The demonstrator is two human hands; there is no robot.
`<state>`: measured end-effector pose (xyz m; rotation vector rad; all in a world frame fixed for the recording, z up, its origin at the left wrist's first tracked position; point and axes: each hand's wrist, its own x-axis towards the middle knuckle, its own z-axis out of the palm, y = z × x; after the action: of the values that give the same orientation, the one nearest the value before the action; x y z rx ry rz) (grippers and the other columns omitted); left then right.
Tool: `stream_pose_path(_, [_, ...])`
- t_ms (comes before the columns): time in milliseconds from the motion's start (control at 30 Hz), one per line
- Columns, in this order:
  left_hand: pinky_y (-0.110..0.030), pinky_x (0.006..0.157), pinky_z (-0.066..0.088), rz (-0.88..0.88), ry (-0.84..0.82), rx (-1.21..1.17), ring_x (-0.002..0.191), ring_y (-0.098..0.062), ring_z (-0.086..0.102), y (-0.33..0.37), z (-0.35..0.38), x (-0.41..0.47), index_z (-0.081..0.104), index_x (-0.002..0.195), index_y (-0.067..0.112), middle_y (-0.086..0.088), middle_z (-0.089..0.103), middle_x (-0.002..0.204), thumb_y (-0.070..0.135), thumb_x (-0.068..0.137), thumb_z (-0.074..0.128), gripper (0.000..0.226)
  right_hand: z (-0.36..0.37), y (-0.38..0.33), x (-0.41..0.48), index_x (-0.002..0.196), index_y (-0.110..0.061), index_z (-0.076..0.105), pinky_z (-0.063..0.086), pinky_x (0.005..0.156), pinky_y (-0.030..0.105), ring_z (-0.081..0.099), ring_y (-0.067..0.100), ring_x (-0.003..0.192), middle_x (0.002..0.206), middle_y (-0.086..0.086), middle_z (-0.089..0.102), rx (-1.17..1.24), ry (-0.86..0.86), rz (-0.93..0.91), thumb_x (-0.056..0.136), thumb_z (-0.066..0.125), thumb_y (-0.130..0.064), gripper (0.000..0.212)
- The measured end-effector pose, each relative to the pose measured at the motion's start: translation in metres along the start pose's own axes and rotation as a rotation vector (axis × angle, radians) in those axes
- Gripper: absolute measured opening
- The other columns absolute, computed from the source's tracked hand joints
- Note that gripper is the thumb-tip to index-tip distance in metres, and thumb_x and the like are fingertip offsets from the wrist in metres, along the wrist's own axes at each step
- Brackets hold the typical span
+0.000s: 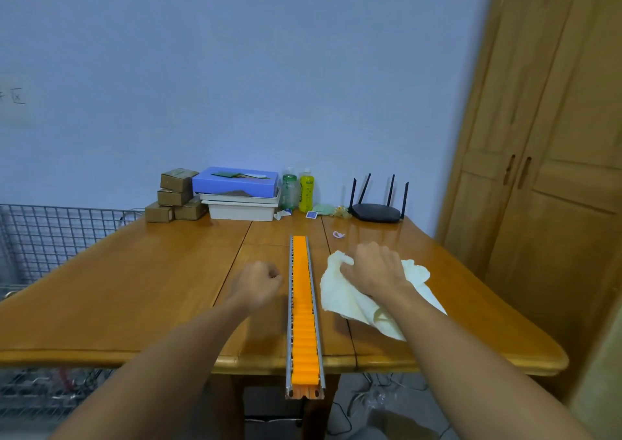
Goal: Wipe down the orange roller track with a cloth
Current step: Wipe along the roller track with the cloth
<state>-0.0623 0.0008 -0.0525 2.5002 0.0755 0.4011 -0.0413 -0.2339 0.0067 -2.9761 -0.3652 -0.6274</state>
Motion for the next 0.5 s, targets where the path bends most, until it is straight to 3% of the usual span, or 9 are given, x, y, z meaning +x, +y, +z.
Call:
stream_pose_path(233, [-0.04, 0.082, 0.061, 0.029, 0.026, 0.046, 0.089, -0.017, 0.068, -0.003, -0.012, 0.036, 0.076, 0.106, 0.011, -0.003, 0.074, 0.1, 0.024, 0.1, 0.057, 0.023, 0.014, 0.006, 0.041, 0.117, -0.026, 0.068, 0.043, 0.065, 0.031, 0.066, 0.026, 0.087, 0.102, 0.002, 0.068, -0.009, 0.071, -0.034, 0.095, 0.053, -0.041, 0.03])
stream_pose_path(500, [-0.037, 0.082, 0.06, 0.019, -0.005, 0.021, 0.088, -0.013, 0.067, -0.015, 0.012, 0.068, 0.074, 0.109, 0.013, -0.001, 0.073, 0.097, 0.025, 0.101, 0.057, 0.022, 0.055, 0.022, 0.076, 0.123, -0.028, 0.067, 0.041, 0.065, 0.029, 0.065, 0.022, 0.089, 0.109, -0.002, 0.065, -0.018, 0.048, -0.025, 0.097, 0.052, -0.044, 0.034])
